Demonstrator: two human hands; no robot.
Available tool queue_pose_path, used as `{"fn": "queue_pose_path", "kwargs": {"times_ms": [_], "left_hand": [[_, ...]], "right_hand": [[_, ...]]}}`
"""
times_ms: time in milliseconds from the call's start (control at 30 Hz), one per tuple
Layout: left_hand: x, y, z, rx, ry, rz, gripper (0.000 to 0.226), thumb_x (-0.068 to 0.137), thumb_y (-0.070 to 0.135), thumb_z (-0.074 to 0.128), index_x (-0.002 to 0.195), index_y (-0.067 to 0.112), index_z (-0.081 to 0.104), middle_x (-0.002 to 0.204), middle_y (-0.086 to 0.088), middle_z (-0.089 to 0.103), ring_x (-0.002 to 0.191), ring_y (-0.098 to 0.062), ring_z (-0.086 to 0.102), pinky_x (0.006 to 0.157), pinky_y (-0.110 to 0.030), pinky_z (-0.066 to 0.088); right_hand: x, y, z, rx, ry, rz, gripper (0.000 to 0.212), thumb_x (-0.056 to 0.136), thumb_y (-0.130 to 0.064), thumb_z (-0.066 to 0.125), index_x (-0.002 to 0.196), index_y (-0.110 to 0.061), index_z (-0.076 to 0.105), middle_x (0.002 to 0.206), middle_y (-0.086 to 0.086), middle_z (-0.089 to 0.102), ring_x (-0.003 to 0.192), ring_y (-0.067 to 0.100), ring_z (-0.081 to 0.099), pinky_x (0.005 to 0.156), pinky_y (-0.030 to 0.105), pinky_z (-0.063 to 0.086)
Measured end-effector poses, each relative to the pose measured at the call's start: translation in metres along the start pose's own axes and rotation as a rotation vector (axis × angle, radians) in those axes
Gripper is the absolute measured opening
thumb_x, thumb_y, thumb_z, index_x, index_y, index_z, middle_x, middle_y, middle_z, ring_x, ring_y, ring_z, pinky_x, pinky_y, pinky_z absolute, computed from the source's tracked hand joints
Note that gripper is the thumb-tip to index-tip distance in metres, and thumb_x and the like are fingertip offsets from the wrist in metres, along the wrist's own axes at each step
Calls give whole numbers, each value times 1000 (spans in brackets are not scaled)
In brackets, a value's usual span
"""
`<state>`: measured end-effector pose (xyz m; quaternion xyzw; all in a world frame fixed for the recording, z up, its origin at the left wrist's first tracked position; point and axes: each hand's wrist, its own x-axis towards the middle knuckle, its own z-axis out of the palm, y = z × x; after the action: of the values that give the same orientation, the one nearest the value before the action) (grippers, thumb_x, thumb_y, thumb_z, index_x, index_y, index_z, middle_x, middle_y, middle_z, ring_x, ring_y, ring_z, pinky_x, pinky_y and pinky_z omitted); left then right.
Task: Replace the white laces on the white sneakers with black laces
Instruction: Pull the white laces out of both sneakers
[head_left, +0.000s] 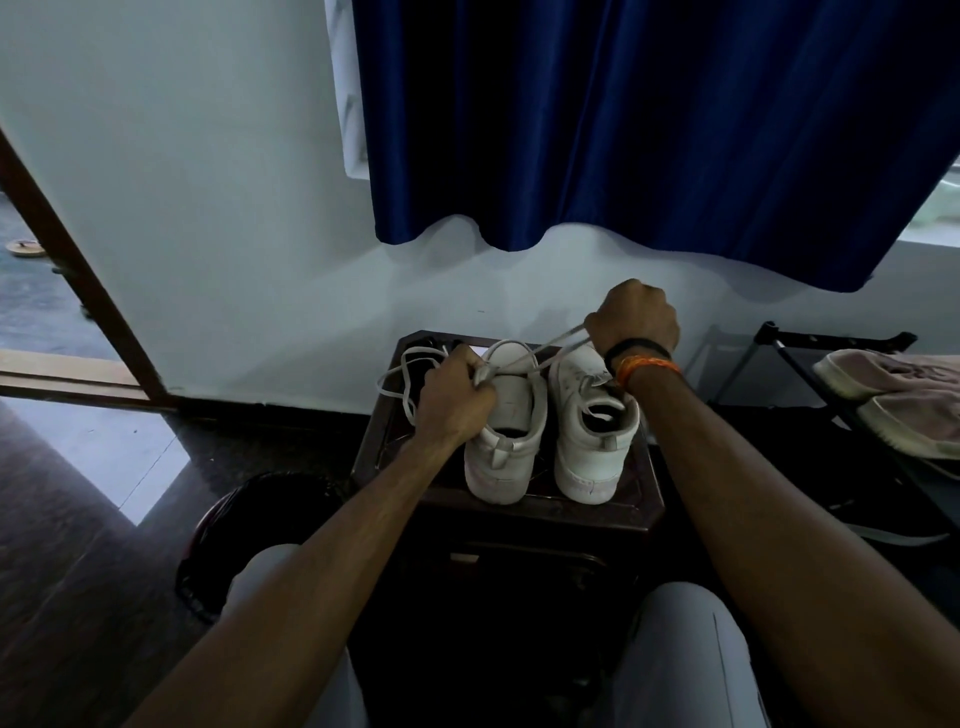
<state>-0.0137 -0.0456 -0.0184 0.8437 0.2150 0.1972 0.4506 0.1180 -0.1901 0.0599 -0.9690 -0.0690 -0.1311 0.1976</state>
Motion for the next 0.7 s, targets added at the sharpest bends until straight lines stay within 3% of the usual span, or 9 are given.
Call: {"fn": "queue_pose_path", "kwargs": {"times_ms": [100, 200, 267, 333, 500, 600, 700], "left_hand": [[0, 0, 2, -15, 19, -4, 10, 86, 9, 57, 94, 14, 60, 69, 5, 58, 60, -8, 51, 43, -17, 29], [1, -1, 2, -3, 14, 7, 3, 90, 14, 59, 93, 14, 58, 69, 4, 57, 62, -12, 51, 48, -25, 27], [2, -2, 2, -2, 1, 15, 5, 90, 15, 60, 93, 13, 58, 68, 4, 55, 60, -12, 50, 48, -26, 26], [1, -2, 3, -17, 5, 9, 7, 89, 16, 62, 93, 11, 58, 67, 4, 55, 59, -11, 49, 46, -23, 26], [1, -4, 5, -42, 5, -12, 5, 88, 12, 60, 92, 11, 57, 68, 2, 55, 61, -14, 49, 50, -28, 28], [1, -5, 5, -54, -1, -6, 3, 89, 12, 59, 92, 12, 57, 67, 2, 54, 59, -14, 48, 50, -28, 28], [0, -5, 5, -65, 13, -31, 7, 88, 11, 57, 94, 14, 59, 72, 1, 60, 62, -15, 54, 51, -27, 30]], "right_hand": [[-6, -4, 1, 10, -68, -143, 27, 83, -14, 66, 108, -8, 73, 115, 13, 68, 103, 35, 65, 79, 36, 50], [-18, -20, 10, 119, -307, -326, 34, 83, -15, 69, 117, -19, 75, 126, 7, 68, 116, 28, 61, 97, 34, 48], [-23, -28, 25, 37, -475, -398, 34, 82, -27, 75, 115, -23, 74, 127, 8, 65, 120, 28, 57, 101, 35, 47], [-28, -33, 40, -75, -525, -400, 39, 78, -39, 78, 113, -23, 73, 123, 10, 65, 113, 30, 59, 98, 40, 51], [-25, -36, 45, -86, -414, -383, 37, 84, -39, 72, 110, -12, 69, 116, 13, 64, 106, 34, 61, 92, 43, 54], [-15, -25, 34, 14, -277, -209, 35, 83, -33, 73, 103, -4, 68, 109, 18, 67, 97, 37, 64, 83, 42, 58], [-8, -7, 17, 27, -104, -53, 24, 87, -18, 68, 100, 2, 65, 106, 21, 65, 97, 39, 64, 74, 39, 52]]}}
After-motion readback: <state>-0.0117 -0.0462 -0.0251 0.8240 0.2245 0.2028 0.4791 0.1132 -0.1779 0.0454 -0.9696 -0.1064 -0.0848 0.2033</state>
